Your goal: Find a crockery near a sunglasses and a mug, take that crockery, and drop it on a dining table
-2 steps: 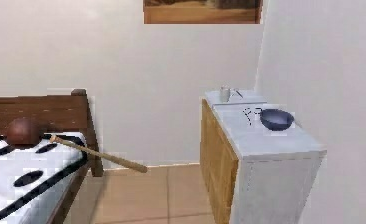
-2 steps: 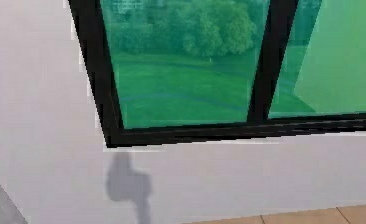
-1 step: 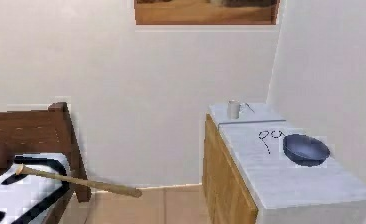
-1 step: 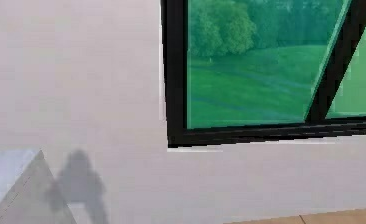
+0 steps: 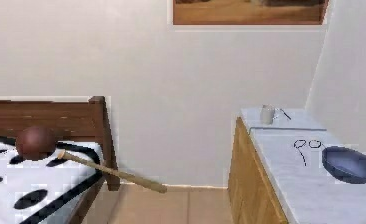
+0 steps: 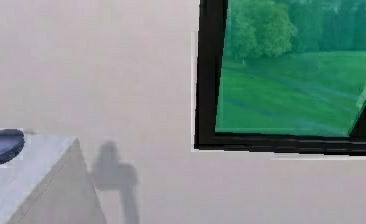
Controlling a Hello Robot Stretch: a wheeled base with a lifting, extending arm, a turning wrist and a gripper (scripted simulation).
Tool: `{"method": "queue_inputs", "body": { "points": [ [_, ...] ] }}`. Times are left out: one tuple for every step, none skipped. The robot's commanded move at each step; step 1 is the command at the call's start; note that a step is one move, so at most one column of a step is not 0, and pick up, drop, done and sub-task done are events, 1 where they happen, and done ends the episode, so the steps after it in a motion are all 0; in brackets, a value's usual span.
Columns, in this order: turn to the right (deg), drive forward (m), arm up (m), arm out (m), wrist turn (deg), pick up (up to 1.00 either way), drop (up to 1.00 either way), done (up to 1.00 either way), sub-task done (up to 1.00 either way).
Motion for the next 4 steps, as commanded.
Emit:
{"method": "queue_inputs", "body": {
  "points": [
    [0.0,0.40,0.00,0.00,0.0,0.00,0.00,0.00,0.00],
    [-21.0,0.00,0.00,0.00,0.0,0.00,0.00,0.00,0.00],
    [0.0,0.00,0.50,0.00,0.0,0.00,0.00,0.00,0.00],
    [0.0,0.00,0.38,0.00,0.0,0.00,0.00,0.00,0.00]
  ]
}}
